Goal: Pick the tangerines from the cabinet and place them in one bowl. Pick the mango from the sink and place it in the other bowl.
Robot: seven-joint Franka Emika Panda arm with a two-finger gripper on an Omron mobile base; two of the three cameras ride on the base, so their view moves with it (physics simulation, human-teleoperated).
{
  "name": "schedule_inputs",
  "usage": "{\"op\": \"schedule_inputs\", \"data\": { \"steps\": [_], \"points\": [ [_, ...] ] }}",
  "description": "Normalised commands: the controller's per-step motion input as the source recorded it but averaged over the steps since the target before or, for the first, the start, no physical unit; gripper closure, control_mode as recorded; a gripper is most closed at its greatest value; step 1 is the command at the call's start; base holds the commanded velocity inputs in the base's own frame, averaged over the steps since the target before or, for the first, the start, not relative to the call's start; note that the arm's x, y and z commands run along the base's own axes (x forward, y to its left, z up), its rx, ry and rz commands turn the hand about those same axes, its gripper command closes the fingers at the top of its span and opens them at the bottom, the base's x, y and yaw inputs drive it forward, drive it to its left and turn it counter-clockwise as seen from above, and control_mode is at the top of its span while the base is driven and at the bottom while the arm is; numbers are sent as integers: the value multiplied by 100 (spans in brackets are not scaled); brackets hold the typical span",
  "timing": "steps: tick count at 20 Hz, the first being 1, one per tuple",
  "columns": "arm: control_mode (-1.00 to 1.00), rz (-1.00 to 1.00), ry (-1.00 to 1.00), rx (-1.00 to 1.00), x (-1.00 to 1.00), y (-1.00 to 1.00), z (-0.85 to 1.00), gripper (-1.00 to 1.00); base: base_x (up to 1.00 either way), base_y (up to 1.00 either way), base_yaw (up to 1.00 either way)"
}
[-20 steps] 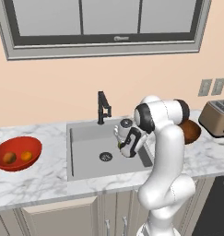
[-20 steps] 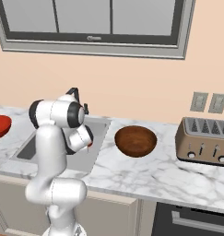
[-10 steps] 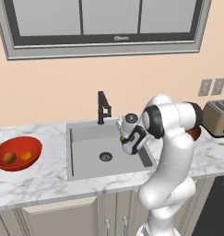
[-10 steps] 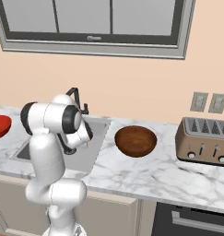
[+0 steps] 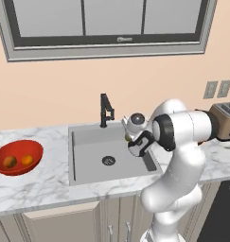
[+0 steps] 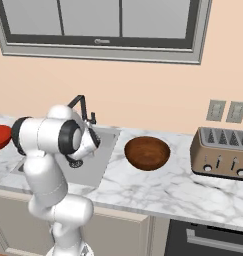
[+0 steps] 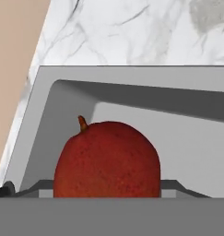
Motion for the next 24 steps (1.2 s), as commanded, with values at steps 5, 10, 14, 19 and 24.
{"op": "schedule_inputs", "data": {
  "steps": [5,10,14,19,24],
  "points": [
    [-100,-4,-3,1,-31,0,58,100,0,0,0],
    [-100,-6,-1,3,-27,0,73,100,0,0,0],
    [-100,-7,0,3,-25,-1,76,100,0,0,0],
    [-100,-9,0,6,-5,-8,98,100,0,0,0],
    [-100,-9,6,5,-1,-14,99,100,0,0,0]
  ]
}}
